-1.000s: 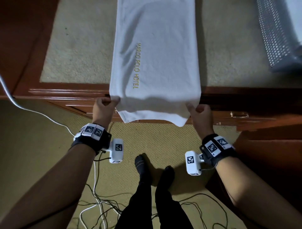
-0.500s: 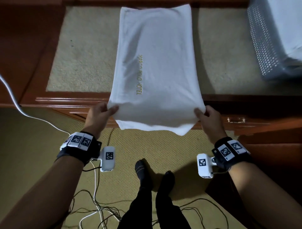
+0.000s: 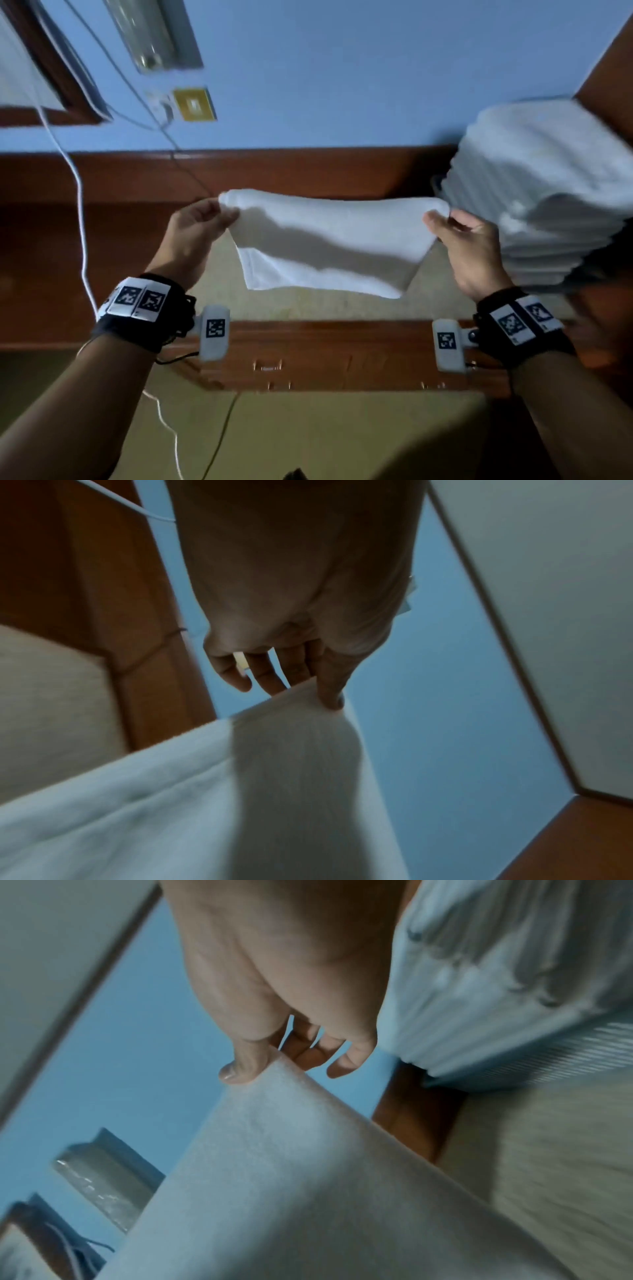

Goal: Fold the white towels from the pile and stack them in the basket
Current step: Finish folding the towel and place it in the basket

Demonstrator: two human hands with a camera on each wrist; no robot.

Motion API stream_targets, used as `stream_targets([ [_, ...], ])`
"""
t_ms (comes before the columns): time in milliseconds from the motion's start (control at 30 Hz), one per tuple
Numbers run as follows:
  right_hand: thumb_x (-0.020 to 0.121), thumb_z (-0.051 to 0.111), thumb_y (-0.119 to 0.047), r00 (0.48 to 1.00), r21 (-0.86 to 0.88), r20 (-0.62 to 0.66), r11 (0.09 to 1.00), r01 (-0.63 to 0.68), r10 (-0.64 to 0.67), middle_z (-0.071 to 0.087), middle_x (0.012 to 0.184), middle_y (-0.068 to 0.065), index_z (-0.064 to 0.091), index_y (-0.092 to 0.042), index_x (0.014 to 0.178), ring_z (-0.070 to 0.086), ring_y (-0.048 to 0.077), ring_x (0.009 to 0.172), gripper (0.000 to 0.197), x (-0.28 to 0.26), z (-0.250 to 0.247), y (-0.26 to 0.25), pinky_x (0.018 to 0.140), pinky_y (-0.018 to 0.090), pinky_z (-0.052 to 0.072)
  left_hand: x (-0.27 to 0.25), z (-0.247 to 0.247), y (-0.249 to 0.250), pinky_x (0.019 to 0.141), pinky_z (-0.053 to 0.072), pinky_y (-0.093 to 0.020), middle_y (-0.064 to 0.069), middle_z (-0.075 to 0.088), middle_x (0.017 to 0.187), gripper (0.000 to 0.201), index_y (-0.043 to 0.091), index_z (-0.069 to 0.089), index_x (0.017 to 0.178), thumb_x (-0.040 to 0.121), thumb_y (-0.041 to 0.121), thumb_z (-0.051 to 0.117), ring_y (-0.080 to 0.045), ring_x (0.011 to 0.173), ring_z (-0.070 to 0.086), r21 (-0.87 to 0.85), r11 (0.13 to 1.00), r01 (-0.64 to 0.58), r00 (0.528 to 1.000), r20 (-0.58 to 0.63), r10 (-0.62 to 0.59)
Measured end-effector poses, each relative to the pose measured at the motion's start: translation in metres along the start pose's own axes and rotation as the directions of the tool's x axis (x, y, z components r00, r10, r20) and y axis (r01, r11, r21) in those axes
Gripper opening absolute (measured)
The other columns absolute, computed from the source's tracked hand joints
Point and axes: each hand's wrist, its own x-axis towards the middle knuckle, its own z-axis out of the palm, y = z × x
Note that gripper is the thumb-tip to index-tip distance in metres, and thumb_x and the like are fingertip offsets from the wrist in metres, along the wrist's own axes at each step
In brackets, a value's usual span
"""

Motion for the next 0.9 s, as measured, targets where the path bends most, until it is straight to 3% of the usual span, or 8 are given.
stream_targets([
  [100, 0.090, 0.080, -0.020, 0.993, 0.114, 0.017, 0.987, 0.115, -0.118, 0.073, 0.086, -0.001, 0.077, -0.012, 0.092, 0.063, 0.010, 0.083, 0.009, 0.014, -0.007, -0.067, 0.084, 0.028, 0.052, -0.001, 0.003, 0.072, 0.098, 0.056, -0.046, -0.023, 0.075, 0.110, 0.018, -0.003, 0.072, 0.104, 0.090, 0.009, 0.075, -0.040, 0.106, 0.072, -0.092, 0.991, -0.097, 0.995, -0.002, 0.097],
  [200, 0.092, 0.075, -0.009, 0.974, 0.171, 0.007, 0.960, 0.220, -0.225, 0.075, 0.081, -0.007, 0.075, -0.008, 0.098, 0.065, 0.005, 0.078, 0.006, 0.017, -0.021, -0.124, 0.079, 0.020, 0.052, -0.013, 0.005, 0.130, 0.077, 0.057, -0.025, -0.002, 0.076, 0.082, 0.005, 0.003, 0.067, 0.089, 0.093, 0.002, 0.068, -0.016, 0.079, 0.073, -0.099, 0.971, -0.216, 0.976, -0.006, 0.217],
  [267, 0.088, 0.081, -0.016, 0.965, 0.206, 0.003, 0.944, 0.256, -0.263, 0.075, 0.087, 0.001, 0.078, -0.010, 0.096, 0.067, 0.012, 0.085, 0.011, 0.016, -0.032, -0.152, 0.086, 0.027, 0.053, -0.019, 0.006, 0.155, 0.073, 0.051, -0.016, 0.009, 0.072, 0.070, 0.005, 0.002, 0.067, 0.090, 0.094, 0.002, 0.067, -0.004, 0.068, 0.066, -0.081, 0.954, -0.289, 0.957, -0.028, 0.288],
  [400, 0.086, 0.083, -0.023, 0.963, 0.271, 0.042, 0.931, 0.245, -0.265, 0.064, 0.085, 0.009, 0.074, -0.013, 0.077, 0.060, 0.023, 0.089, 0.015, 0.018, -0.046, -0.174, 0.084, 0.034, 0.049, -0.025, 0.002, 0.170, 0.085, 0.051, -0.038, -0.022, 0.070, 0.092, 0.031, -0.010, 0.065, 0.104, 0.093, 0.017, 0.074, -0.026, 0.083, 0.063, -0.183, 0.935, -0.304, 0.952, -0.024, 0.305],
  [533, 0.089, 0.080, -0.018, 0.989, 0.246, 0.088, 0.964, 0.096, -0.121, 0.055, 0.074, 0.003, 0.066, -0.016, 0.066, 0.053, 0.014, 0.072, 0.027, 0.029, -0.034, -0.141, 0.064, 0.027, 0.041, -0.026, 0.012, 0.133, 0.059, 0.056, -0.025, -0.009, 0.069, 0.080, 0.018, -0.002, 0.057, 0.112, 0.100, 0.010, 0.062, -0.017, 0.066, 0.068, -0.244, 0.960, -0.141, 0.989, 0.003, 0.146],
  [633, 0.075, 0.089, -0.032, 0.995, 0.110, 0.081, 0.992, -0.059, 0.050, 0.067, 0.084, 0.009, 0.076, -0.012, 0.074, 0.059, 0.020, 0.081, 0.023, 0.041, -0.017, -0.080, 0.075, 0.032, 0.042, -0.012, 0.014, 0.069, 0.073, 0.063, -0.034, -0.023, 0.075, 0.103, 0.028, -0.008, 0.063, 0.114, 0.095, 0.011, 0.070, -0.032, 0.087, 0.075, -0.207, 0.978, 0.015, 0.999, -0.041, -0.024],
  [733, 0.080, 0.088, -0.025, 0.983, -0.022, 0.052, 0.984, -0.177, 0.178, 0.080, 0.094, 0.004, 0.082, -0.013, 0.087, 0.072, 0.020, 0.091, 0.015, 0.056, 0.002, -0.011, 0.086, 0.034, 0.050, 0.011, 0.019, -0.002, 0.070, 0.062, -0.034, -0.023, 0.074, 0.102, 0.016, -0.004, 0.069, 0.101, 0.091, 0.006, 0.074, -0.035, 0.091, 0.071, -0.157, 0.970, 0.183, 0.976, -0.089, -0.199],
  [900, 0.079, 0.089, -0.033, 0.933, -0.181, 0.055, 0.922, -0.342, 0.357, 0.078, 0.085, 0.007, 0.080, -0.007, 0.090, 0.070, 0.022, 0.079, 0.029, 0.108, 0.040, 0.086, 0.068, 0.035, 0.051, 0.086, 0.028, -0.108, 0.074, 0.058, -0.038, -0.018, 0.073, 0.095, 0.014, -0.002, 0.071, 0.099, 0.086, 0.001, 0.077, -0.038, 0.095, 0.067, -0.108, 0.921, 0.375, 0.909, -0.151, -0.388],
])
